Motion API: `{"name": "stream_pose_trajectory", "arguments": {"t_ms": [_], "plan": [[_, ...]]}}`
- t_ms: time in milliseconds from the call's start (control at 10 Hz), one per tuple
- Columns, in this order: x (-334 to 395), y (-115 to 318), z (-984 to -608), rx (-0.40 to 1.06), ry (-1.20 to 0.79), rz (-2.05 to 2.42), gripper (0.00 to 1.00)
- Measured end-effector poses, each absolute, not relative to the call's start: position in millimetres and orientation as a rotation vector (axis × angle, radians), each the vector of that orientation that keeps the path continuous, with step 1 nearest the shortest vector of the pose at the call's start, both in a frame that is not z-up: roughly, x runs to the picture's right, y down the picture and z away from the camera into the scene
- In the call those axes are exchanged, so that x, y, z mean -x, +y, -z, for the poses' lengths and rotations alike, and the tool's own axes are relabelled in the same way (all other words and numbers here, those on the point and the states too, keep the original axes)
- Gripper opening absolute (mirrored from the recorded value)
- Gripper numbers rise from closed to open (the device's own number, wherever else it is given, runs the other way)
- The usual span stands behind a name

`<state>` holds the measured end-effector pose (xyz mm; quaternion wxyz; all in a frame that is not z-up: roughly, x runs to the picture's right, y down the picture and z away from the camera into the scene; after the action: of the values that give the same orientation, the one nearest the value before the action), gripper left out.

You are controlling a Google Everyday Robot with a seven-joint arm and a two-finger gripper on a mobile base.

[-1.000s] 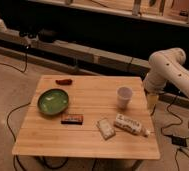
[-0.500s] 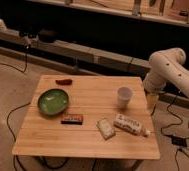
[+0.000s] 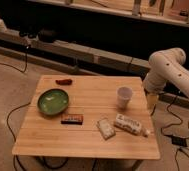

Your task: Wipe the white sponge on the table

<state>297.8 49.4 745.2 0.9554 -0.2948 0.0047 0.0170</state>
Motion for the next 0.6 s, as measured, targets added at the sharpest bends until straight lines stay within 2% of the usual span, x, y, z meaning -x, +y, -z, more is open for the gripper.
{"name": "stream_pose_trajectory", "arguments": {"t_ms": [400,600], "plan": [[-297,50,-745,0.6,0.01,-0.028,0.8],[-272,55,-744,0.595,-0.009,0.051,0.8]]}}
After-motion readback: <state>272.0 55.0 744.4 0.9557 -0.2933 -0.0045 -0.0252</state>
